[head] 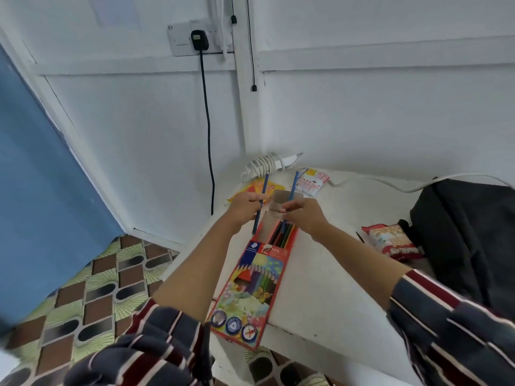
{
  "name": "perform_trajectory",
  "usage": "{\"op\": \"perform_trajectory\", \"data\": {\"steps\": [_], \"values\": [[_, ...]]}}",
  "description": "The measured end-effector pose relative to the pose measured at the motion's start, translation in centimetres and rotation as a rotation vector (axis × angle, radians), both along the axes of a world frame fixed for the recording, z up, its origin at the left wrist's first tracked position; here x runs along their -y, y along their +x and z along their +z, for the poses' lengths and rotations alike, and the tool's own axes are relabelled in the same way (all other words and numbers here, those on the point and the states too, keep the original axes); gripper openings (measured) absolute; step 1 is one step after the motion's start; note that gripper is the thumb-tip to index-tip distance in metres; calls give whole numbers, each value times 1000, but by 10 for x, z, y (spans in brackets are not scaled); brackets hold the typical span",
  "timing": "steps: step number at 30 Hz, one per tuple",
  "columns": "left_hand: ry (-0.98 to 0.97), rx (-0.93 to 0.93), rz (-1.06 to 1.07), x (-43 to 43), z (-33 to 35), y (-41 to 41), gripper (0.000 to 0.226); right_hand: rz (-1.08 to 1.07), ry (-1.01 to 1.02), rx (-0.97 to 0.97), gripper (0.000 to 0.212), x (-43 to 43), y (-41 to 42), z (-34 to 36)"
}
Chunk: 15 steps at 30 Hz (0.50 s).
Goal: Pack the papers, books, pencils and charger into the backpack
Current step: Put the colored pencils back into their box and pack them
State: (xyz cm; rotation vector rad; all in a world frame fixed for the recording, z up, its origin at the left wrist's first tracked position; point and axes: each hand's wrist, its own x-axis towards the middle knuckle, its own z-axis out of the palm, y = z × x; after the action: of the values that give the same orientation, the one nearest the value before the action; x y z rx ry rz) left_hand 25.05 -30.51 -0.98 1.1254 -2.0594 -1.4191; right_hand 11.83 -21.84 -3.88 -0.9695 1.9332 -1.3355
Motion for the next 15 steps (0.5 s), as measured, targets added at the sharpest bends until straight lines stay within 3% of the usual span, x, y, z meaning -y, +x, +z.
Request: {"op": "perform_trajectory", "data": {"steps": [9, 15], "values": [[69, -29, -178, 40, -17, -7, 40, -58, 43, -391, 27, 24, 29, -7], [70, -7, -271, 46, -27, -9, 41, -24, 232, -580, 28, 19, 28, -13]]}}
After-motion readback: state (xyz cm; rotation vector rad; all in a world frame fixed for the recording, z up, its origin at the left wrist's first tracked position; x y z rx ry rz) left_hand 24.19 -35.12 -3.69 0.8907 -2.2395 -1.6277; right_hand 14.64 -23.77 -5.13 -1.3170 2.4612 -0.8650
